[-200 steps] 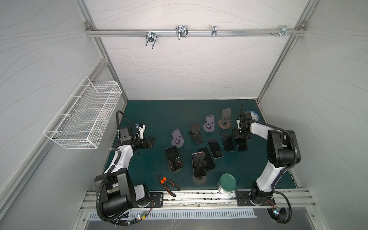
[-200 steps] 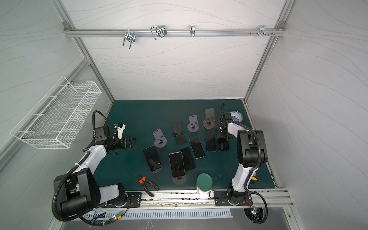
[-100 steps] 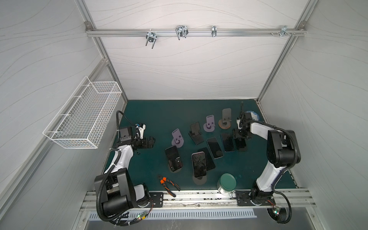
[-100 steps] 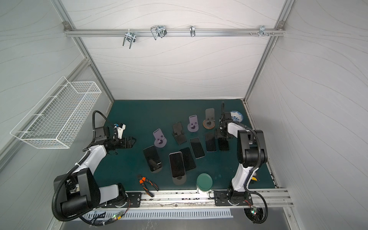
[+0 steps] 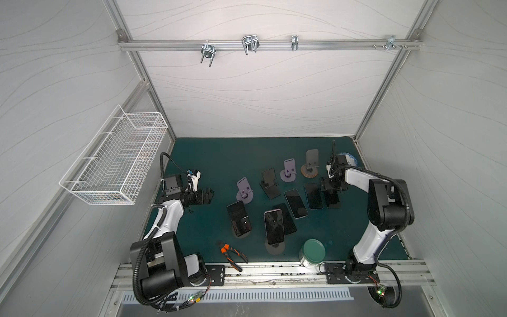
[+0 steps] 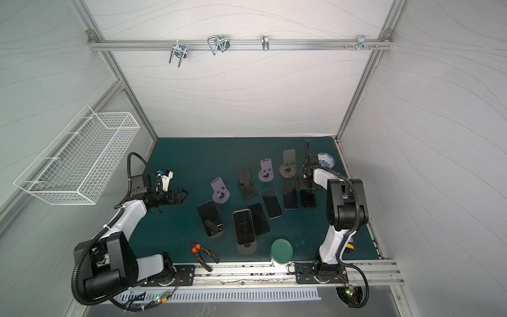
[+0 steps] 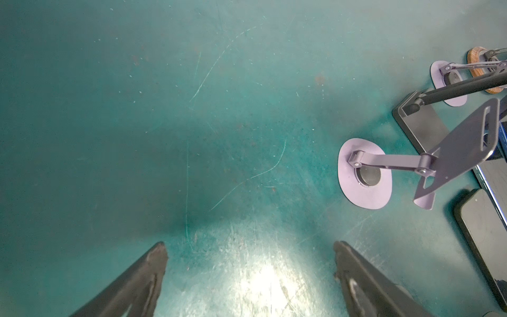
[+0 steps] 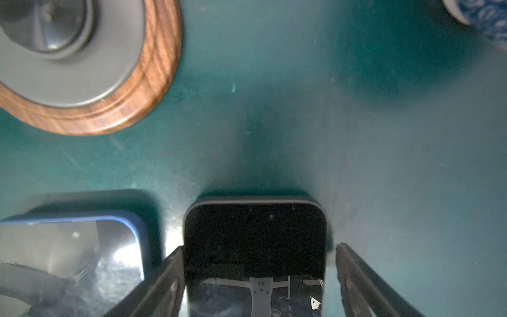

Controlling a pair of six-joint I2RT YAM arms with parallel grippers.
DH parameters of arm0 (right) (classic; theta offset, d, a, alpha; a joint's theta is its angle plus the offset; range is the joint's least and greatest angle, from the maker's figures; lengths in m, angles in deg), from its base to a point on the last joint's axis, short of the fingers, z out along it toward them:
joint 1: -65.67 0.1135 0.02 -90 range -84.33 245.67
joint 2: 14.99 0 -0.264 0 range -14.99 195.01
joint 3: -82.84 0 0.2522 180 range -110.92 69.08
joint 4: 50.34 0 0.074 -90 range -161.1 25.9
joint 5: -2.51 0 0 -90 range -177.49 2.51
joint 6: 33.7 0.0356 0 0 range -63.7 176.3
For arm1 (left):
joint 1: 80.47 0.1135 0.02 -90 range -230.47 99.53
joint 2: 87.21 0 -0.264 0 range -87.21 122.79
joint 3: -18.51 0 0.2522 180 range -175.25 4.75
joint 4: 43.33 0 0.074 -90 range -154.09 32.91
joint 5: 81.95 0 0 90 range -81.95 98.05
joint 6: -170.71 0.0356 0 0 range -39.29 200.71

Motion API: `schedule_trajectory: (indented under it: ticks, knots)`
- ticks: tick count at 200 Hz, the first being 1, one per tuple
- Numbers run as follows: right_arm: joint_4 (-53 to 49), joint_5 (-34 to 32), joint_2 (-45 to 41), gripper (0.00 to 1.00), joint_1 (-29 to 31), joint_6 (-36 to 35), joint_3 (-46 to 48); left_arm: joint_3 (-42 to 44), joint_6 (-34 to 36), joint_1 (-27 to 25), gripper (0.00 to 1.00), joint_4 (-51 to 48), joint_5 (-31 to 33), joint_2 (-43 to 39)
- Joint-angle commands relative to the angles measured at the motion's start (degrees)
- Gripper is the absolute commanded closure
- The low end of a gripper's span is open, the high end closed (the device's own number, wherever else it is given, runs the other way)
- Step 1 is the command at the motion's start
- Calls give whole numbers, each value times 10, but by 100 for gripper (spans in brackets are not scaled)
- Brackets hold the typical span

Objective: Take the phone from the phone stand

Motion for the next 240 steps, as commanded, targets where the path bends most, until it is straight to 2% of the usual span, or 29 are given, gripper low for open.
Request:
schedule_trajectory:
  ticks: [1,39,85,137,175,240]
  knots:
    - [-17,-15,14,13,12,9,6,-7,11,1,4,8,-13,-18]
    - [-62,-29,-38,11,23,27,-13,-4,12,1,4,9,-15,-23]
    - [-129,-44,-118,9,32,82,-35,-1,14,2,4,9,-17,-28]
    - [-157,24,-243,7,60,113,-30,1,18,2,4,9,-22,-32]
    - [-192,30,-309,6,131,136,-44,2,24,2,4,6,-24,-35]
    - [-261,-2,-399,6,309,226,-56,6,20,2,3,9,-23,-40]
